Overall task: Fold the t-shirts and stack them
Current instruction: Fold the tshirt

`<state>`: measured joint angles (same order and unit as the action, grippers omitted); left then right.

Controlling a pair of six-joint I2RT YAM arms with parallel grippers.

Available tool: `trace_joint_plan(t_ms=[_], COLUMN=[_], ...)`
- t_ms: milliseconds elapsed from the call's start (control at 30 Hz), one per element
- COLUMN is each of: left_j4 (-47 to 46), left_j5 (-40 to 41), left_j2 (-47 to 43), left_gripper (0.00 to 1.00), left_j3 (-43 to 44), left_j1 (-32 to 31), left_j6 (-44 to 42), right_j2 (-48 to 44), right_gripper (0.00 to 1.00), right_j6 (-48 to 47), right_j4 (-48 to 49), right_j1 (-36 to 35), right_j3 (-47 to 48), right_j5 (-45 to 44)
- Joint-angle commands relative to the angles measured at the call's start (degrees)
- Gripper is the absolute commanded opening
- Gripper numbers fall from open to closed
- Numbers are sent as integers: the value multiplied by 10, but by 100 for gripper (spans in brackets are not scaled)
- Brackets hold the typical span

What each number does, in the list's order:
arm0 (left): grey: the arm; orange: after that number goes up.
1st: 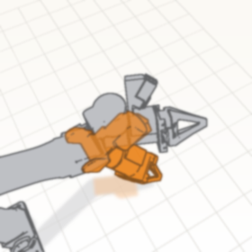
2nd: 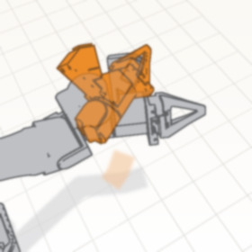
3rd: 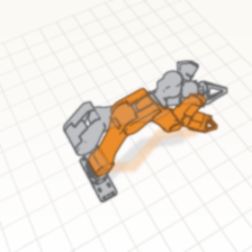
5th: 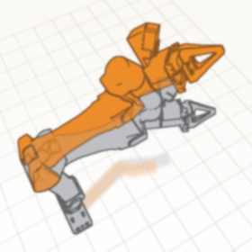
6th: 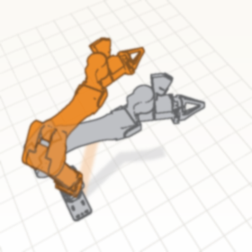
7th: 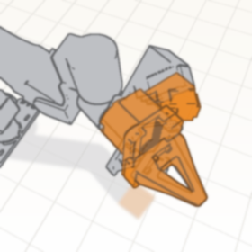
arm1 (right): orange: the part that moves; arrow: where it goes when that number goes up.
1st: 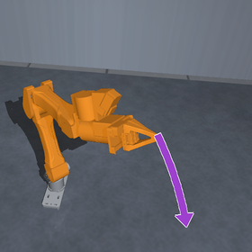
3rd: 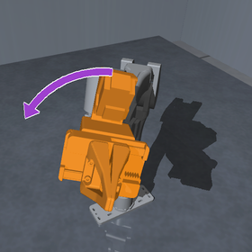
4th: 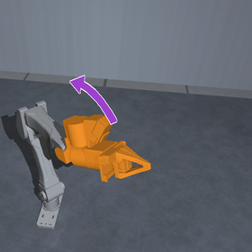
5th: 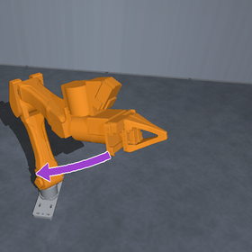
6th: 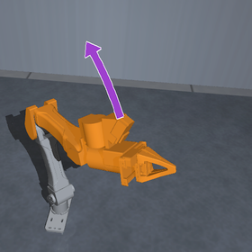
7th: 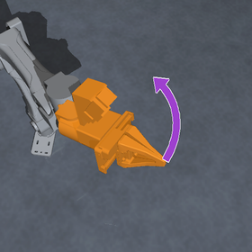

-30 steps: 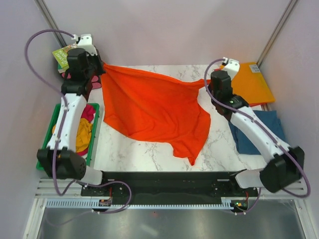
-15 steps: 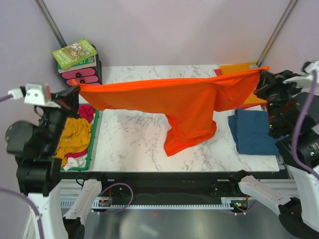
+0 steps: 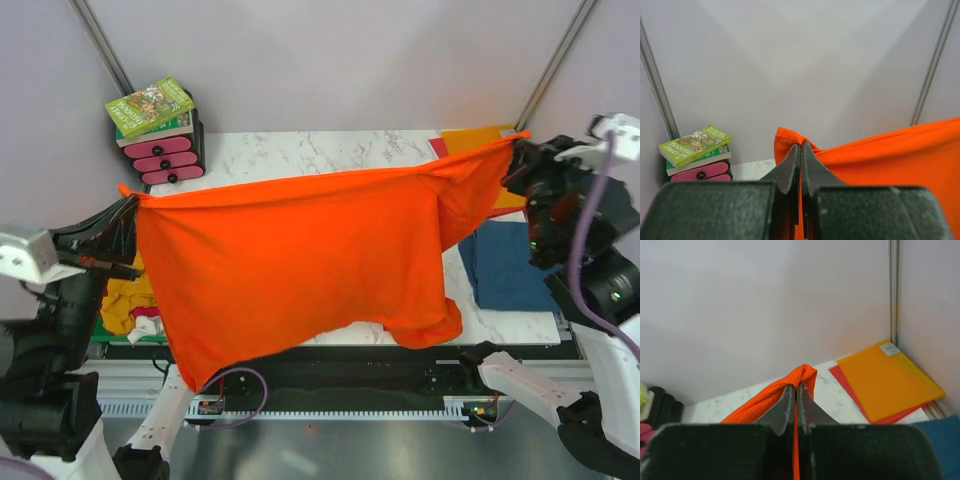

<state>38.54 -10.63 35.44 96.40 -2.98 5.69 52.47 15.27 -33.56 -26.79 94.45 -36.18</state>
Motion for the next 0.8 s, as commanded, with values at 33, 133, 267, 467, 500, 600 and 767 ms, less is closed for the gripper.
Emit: trace_joint_plan(t_ms=[33,133,267,467,500,600,767], left_j4=[-65,-131,-265,-357,-366,-381,-362], left_j5=[-3,-22,-28,32,39,59,94], left_j2=[70,123,232,457,481,566,690], left_gripper=[2,2,2,2,2,2,2], left_j3=[-142,-299,-381,-308,-276,-204,-91], left_j1=[1,1,1,1,1,3,4], left_j6=[-31,-45,-87,-131,-133,-127,-104], right_j2=[61,128,285,490,511,604,671], right_gripper=[0,0,0,0,0,0,0], right_j6=[24,56,64,27,21,-5,-37], right_j4=[92,153,202,203,198,176,145], right_j1=[9,40,76,89,89,89,91], right_j3=[-138,-194,-169,14,40,141,270], right_j5=[-36,-6,6,-20,-22,-28,-35])
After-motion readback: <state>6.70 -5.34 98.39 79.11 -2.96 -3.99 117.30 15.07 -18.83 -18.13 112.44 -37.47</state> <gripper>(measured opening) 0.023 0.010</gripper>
